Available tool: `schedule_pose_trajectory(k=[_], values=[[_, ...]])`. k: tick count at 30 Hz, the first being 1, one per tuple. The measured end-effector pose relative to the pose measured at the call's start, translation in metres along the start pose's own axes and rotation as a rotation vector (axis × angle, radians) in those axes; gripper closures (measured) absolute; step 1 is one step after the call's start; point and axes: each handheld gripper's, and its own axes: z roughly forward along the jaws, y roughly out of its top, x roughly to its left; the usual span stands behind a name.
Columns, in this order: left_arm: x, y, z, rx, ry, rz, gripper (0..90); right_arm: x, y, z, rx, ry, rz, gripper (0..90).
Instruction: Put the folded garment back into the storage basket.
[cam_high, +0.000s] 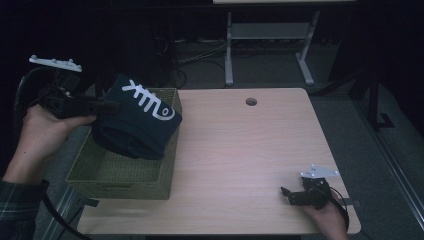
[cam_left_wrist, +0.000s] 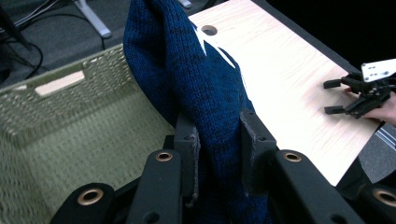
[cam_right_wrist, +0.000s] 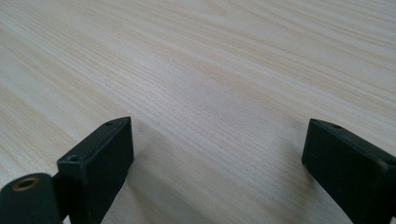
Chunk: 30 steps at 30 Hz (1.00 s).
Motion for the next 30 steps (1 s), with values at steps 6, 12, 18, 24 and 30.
schedule_pose_trajectory(k=[6, 12, 18, 24, 30], values=[[0.01, -0.014, 0.006, 0.008, 0.009, -0.038, 71.8, 0.0, 0.0, 0.0, 0.0, 0.001, 0.0, 8.7], [0.02, -0.028, 0.009, 0.013, 0.019, -0.072, 71.8, 0.0, 0.0, 0.0, 0.0, 0.001, 0.001, 8.7], [0.03, -0.042, 0.008, 0.016, 0.036, -0.107, 71.8, 0.0, 0.0, 0.0, 0.001, 0.001, 0.0, 8.7], [0.039, -0.055, 0.007, 0.015, 0.058, -0.138, 71.8, 0.0, 0.0, 0.0, 0.001, -0.001, -0.001, 8.7], [0.045, -0.067, 0.017, 0.016, 0.06, -0.172, 71.8, 0.0, 0.0, 0.0, 0.002, 0.001, -0.001, 8.7]])
